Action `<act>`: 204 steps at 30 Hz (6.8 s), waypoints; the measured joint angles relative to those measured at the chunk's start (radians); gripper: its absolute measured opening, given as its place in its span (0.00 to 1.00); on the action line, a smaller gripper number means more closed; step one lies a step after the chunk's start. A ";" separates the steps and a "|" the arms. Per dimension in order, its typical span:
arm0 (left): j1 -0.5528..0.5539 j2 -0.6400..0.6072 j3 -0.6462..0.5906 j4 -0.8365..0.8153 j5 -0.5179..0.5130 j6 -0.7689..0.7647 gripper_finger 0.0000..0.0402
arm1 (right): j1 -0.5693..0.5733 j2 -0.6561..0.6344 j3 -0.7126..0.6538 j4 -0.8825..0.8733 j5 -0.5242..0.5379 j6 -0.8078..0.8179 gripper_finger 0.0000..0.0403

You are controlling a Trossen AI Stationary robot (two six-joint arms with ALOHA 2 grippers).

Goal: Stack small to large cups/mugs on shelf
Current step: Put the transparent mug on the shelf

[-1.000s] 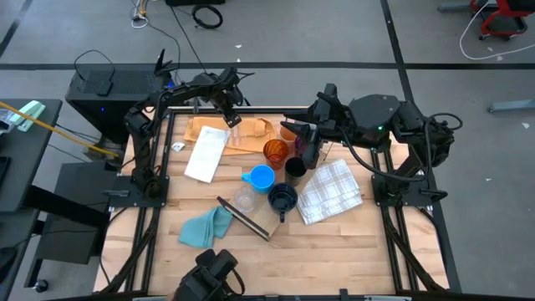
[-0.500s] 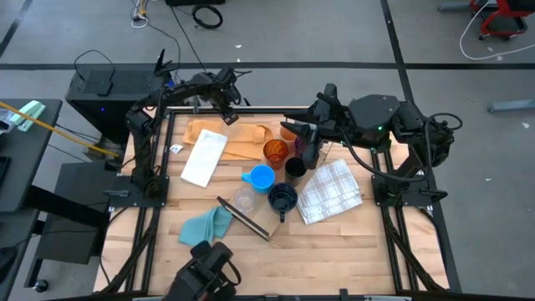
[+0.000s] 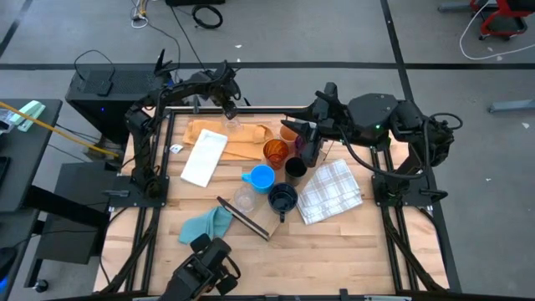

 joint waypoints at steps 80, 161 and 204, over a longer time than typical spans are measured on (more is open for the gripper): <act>-0.481 -0.656 0.491 -0.171 0.300 -0.289 0.42 | -0.752 0.637 -0.046 0.374 -0.910 -0.356 0.26; -0.516 -0.655 0.491 -0.258 0.301 -0.288 0.37 | -0.656 0.818 -0.056 0.242 -0.658 -0.082 0.43; -0.516 -0.655 0.491 -0.285 0.300 -0.249 0.35 | -0.691 0.815 -0.045 0.290 -0.733 -0.063 0.04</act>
